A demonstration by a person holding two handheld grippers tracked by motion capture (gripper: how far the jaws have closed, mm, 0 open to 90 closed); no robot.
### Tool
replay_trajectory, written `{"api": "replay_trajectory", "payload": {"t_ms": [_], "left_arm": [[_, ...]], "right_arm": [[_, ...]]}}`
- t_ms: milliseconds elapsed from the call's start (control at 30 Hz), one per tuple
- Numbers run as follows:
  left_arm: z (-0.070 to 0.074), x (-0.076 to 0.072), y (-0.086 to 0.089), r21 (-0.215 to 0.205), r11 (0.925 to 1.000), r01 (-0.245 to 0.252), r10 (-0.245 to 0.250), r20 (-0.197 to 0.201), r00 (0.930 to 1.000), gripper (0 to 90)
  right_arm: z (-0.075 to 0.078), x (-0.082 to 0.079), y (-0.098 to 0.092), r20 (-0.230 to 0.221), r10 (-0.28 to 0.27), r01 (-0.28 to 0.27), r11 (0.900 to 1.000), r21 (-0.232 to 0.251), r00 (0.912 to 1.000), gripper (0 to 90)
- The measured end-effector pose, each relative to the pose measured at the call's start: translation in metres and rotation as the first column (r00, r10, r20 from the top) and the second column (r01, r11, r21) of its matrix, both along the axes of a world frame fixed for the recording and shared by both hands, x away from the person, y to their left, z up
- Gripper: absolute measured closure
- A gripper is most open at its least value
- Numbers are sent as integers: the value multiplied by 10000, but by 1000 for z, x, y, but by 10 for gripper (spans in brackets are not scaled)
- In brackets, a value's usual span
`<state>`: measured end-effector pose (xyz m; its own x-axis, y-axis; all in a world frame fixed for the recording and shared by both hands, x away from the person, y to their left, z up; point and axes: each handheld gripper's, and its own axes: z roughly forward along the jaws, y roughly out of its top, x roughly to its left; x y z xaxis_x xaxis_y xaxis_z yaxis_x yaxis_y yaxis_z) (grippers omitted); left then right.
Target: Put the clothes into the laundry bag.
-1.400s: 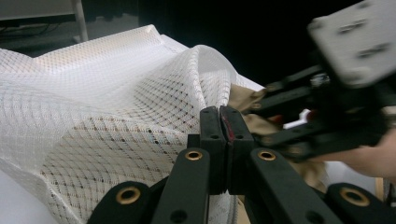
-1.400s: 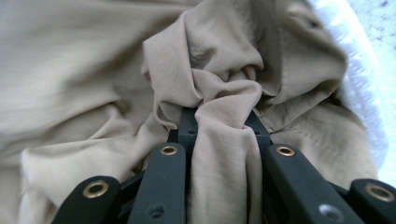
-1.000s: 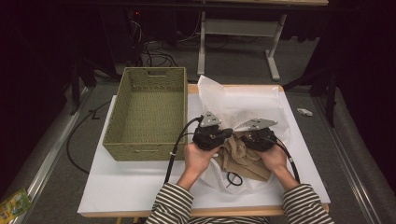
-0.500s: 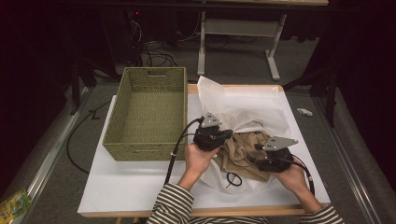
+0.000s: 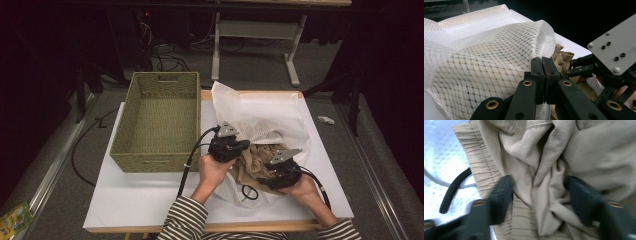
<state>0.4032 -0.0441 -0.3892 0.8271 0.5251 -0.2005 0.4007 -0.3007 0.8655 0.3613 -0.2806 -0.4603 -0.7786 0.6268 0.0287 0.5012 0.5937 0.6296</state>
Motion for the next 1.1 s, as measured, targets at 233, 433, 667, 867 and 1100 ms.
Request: {"api": "replay_trajectory", "payload": {"t_ms": [233, 433, 667, 867, 1100], "left_arm": [[2, -1, -4, 45, 9999, 92, -92, 26, 10000, 886], [1, -1, 0, 14, 10000, 71, -71, 0, 10000, 886], [0, -2, 0, -79, 9999, 123, -123, -15, 9999, 886], [2, -4, 1, -124, 9998, 174, -174, 27, 9998, 887], [2, -4, 1, -130, 9998, 152, -152, 6, 9999, 887]], "right_arm": [[4, -1, 10, 154, 676, -664, 9955, -671, 9976, 744], [8, -7, 13, 762, 890, -828, 9933, -801, 9931, 859], [27, -1, 7, 1637, 158, -115, 9996, -274, 9864, 863], [34, 14, 9, 1907, -458, 485, 9988, -96, 9806, 863], [40, 22, 16, 2401, -953, 978, 9952, 15, 9661, 863]]}}
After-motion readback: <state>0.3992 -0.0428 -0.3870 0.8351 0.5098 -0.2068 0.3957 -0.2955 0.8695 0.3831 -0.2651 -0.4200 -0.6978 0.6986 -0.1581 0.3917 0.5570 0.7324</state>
